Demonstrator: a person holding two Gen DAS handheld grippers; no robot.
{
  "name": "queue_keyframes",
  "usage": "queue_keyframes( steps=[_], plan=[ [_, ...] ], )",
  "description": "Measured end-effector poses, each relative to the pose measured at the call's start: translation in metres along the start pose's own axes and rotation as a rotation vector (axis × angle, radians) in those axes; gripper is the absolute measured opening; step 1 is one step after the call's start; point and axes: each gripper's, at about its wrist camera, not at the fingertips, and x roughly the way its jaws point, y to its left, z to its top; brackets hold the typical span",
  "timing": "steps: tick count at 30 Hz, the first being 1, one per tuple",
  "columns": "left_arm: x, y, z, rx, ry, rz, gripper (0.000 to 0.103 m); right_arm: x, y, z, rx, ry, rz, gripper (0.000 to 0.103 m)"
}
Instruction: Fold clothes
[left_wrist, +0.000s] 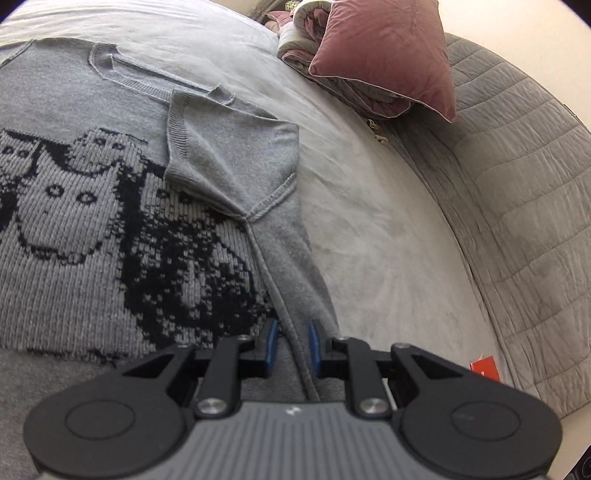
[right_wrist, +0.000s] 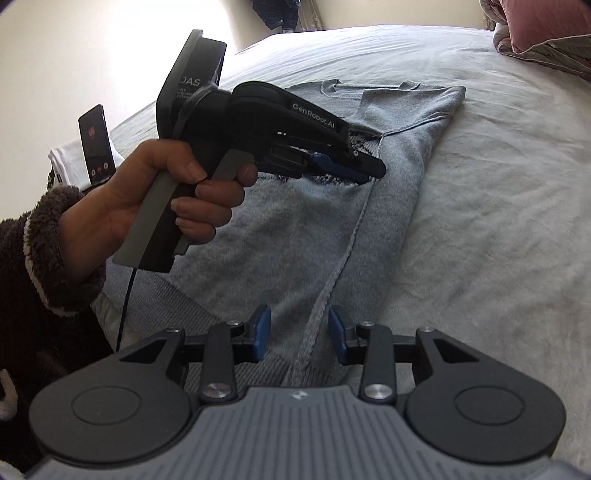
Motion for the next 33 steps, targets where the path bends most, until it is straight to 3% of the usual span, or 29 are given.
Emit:
queue_keyframes(
  steps=[3, 6, 8, 17, 18, 20, 23, 27, 31, 33],
  plan=[
    [0.003, 0.001, -0.004, -0.029, -0.003, -0.009, 0.017, 0.000, -0.001, -0.008, -0.005, 0.021, -0.032, 0.031],
    [0.004, 0.002, -0.004, -0.060, -0.011, -0.013, 0.017, -0.001, -0.004, -0.013, 0.001, 0.031, -0.045, 0.010],
    [0.002, 0.003, -0.004, -0.073, -0.016, -0.011, 0.017, -0.008, -0.007, -0.013, 0.017, 0.014, -0.032, 0.007],
    [-0.001, 0.011, 0.004, -0.150, -0.062, -0.006, 0.018, -0.041, -0.003, -0.001, 0.057, -0.118, 0.089, 0.007],
    [-0.001, 0.010, 0.004, -0.144, -0.075, 0.003, 0.018, -0.040, -0.001, 0.001, 0.056, -0.113, 0.094, 0.007],
    [-0.002, 0.010, 0.004, -0.131, -0.104, 0.023, 0.005, -0.033, 0.004, 0.003, 0.045, -0.090, 0.098, 0.007],
    [-0.009, 0.002, 0.002, -0.056, -0.170, 0.079, 0.004, -0.020, 0.015, 0.006, 0.019, -0.045, 0.111, 0.007],
    [-0.010, -0.004, 0.003, 0.037, -0.197, 0.150, 0.004, -0.003, 0.024, 0.010, 0.000, 0.005, 0.123, 0.007],
    [-0.006, 0.000, 0.005, 0.065, -0.165, 0.182, 0.005, 0.016, 0.029, 0.012, -0.004, 0.059, 0.130, 0.007],
    [-0.010, 0.002, 0.006, 0.075, -0.159, 0.183, 0.007, 0.027, 0.033, 0.011, -0.027, 0.113, 0.125, 0.012]
  ],
)
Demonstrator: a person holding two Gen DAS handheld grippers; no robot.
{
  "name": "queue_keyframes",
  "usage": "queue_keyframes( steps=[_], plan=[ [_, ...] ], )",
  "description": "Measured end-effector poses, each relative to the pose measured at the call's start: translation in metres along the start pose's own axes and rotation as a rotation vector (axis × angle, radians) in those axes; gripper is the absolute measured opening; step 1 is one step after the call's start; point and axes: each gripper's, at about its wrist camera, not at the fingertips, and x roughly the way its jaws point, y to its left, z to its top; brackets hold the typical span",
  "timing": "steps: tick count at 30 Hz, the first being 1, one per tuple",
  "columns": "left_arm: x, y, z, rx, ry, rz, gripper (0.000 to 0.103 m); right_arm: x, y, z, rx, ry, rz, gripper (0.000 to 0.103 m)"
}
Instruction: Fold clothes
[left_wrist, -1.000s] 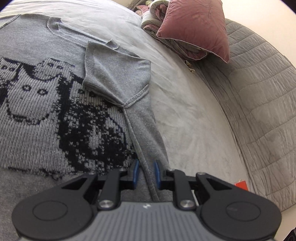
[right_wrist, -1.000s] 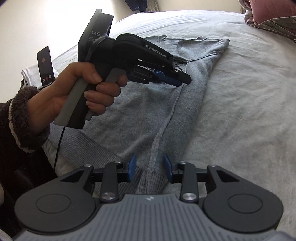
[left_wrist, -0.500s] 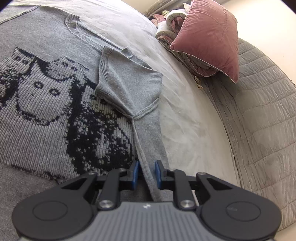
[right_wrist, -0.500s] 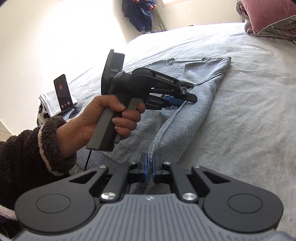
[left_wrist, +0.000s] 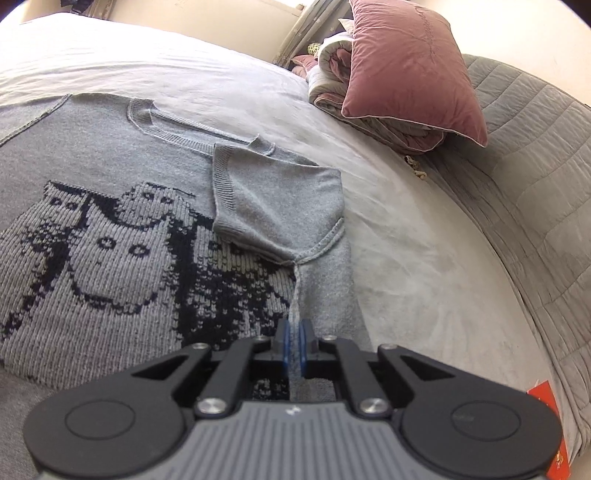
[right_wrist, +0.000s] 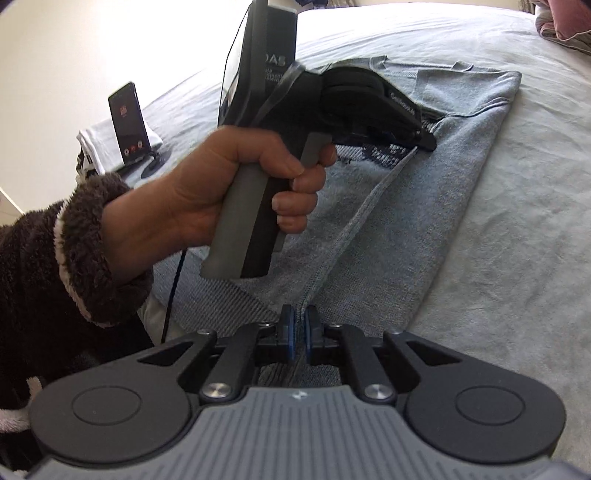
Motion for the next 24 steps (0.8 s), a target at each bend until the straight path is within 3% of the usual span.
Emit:
queue_keyframes(
  steps=[4, 10, 16, 24],
  plan=[
    [-0.012, 0.005, 0.003, 0.036, -0.001, 0.009, 0.018, 0.010, 0.008, 0.000, -0.058, 0.064, 0.020, 0.018],
    [-0.036, 0.028, 0.008, 0.068, -0.009, 0.046, 0.031, -0.005, 0.006, 0.015, -0.033, -0.032, 0.087, 0.020],
    [-0.068, 0.067, 0.017, 0.065, -0.037, 0.143, 0.042, 0.009, 0.000, 0.038, 0.034, -0.052, 0.031, 0.025],
    [-0.106, 0.146, 0.036, -0.038, -0.087, 0.299, 0.055, 0.039, 0.008, 0.079, 0.091, -0.086, 0.016, 0.034]
  ],
)
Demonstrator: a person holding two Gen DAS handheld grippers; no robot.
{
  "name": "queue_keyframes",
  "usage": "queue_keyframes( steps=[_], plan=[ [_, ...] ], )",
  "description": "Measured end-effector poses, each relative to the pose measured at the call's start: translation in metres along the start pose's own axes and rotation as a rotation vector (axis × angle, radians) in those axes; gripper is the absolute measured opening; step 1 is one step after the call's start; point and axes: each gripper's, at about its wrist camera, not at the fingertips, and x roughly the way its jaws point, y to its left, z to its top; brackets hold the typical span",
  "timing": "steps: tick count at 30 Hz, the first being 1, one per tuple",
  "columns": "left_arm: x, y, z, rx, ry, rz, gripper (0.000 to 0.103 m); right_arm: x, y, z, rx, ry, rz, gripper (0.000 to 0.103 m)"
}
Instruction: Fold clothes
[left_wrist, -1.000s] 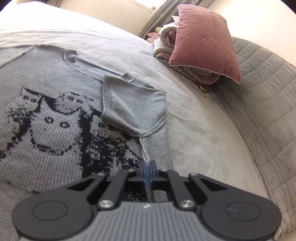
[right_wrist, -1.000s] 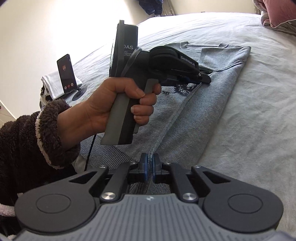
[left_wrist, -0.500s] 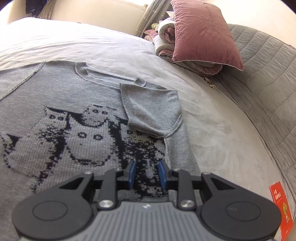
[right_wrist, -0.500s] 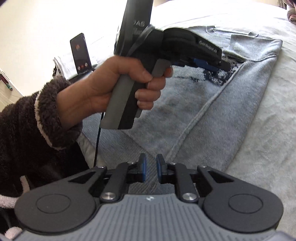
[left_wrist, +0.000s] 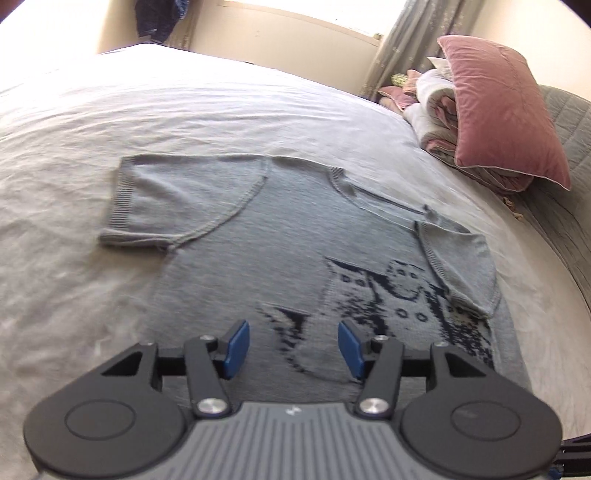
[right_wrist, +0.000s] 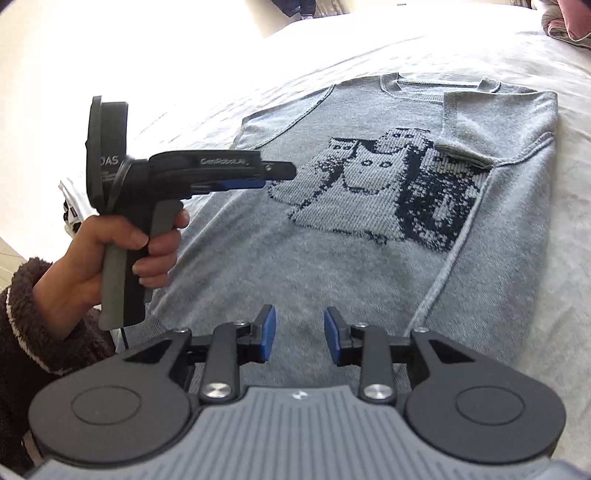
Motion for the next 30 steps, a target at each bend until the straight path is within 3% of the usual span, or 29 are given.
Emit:
queue_keyframes(
  steps=[8, 13, 17, 21, 26, 30],
  plan=[
    [-0.006, 0.071, 0.018, -0.122, -0.051, 0.104, 0.067, 0.033, 0.006, 0.028, 0.040, -0.066, -0.033, 0.038],
    [0.000, 0.098, 0.016, -0.155, -0.094, 0.059, 0.064, 0.051, 0.007, 0.039, 0.052, -0.081, -0.102, 0.038],
    [0.007, 0.101, 0.017, -0.175, -0.120, 0.029, 0.064, 0.068, 0.007, 0.062, 0.090, -0.076, -0.093, 0.038],
    [0.013, 0.106, 0.021, -0.223, -0.147, -0.015, 0.057, 0.098, 0.018, 0.106, 0.067, -0.054, -0.087, 0.038],
    [0.014, 0.118, 0.019, -0.315, -0.183, -0.002, 0.042, 0.133, 0.043, 0.167, 0.018, -0.016, -0.063, 0.038],
    [0.012, 0.111, 0.012, -0.312, -0.210, 0.035, 0.039, 0.163, 0.067, 0.207, -0.055, 0.023, -0.085, 0.040]
  ],
)
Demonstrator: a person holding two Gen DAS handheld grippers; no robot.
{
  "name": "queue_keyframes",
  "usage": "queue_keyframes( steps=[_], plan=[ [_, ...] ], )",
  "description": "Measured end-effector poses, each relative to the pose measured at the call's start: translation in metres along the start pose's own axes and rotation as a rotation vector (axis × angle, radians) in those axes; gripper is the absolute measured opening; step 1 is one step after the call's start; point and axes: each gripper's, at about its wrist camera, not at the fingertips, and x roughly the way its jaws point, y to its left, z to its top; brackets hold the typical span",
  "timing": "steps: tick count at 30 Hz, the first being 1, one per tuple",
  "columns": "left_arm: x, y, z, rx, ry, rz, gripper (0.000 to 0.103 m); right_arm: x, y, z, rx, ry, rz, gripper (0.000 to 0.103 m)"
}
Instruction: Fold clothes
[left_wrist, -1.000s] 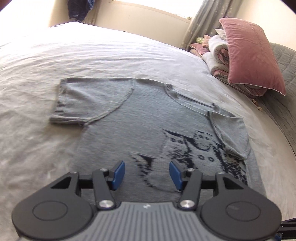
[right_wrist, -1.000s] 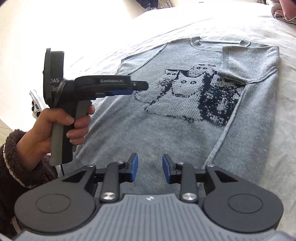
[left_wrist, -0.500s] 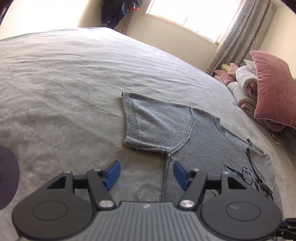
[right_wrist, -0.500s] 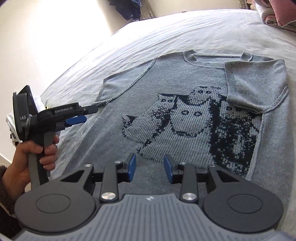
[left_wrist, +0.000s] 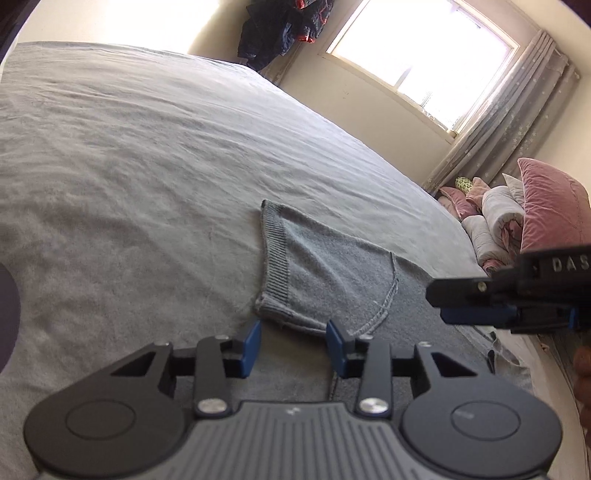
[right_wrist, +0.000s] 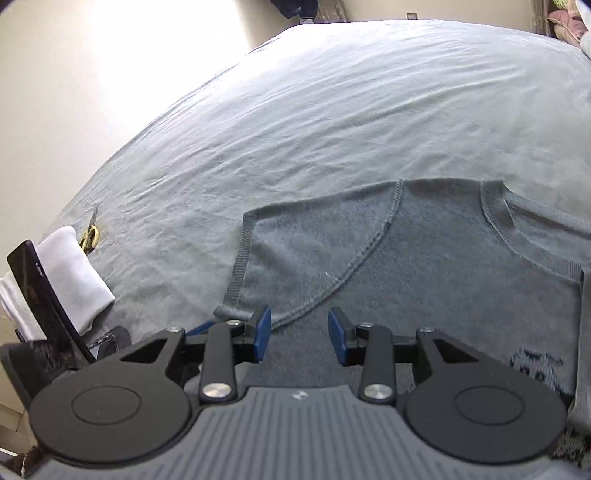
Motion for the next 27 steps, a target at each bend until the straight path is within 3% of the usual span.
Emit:
queue_keyframes(
  steps=[7, 17, 21, 22, 23, 24, 27],
  plan=[
    [-0.006, -0.003, -0.008, -0.028, -0.030, 0.026, 0.038, 0.065, 0.033, 0.038, -0.109, 0.102, -0.042, 0.040],
    [-0.005, 0.002, -0.009, -0.069, -0.036, 0.032, 0.035, 0.124, 0.066, 0.050, -0.237, 0.180, -0.054, 0.040],
    [-0.002, 0.003, -0.006, -0.066, -0.034, 0.031, 0.036, 0.140, 0.078, 0.043, -0.320, 0.182, -0.104, 0.040],
    [-0.001, 0.004, -0.006, -0.066, -0.033, 0.030, 0.036, 0.142, 0.081, 0.041, -0.344, 0.177, -0.117, 0.034],
    [0.000, 0.004, -0.005, -0.069, -0.032, 0.026, 0.036, 0.142, 0.082, 0.040, -0.364, 0.166, -0.126, 0.017],
    [0.001, 0.003, -0.005, -0.072, -0.031, 0.021, 0.035, 0.141, 0.084, 0.039, -0.387, 0.155, -0.140, 0.008],
    [0.002, 0.004, -0.002, -0.083, -0.024, -0.013, 0.036, 0.132, 0.074, 0.042, -0.343, 0.122, -0.117, 0.005]
  ],
)
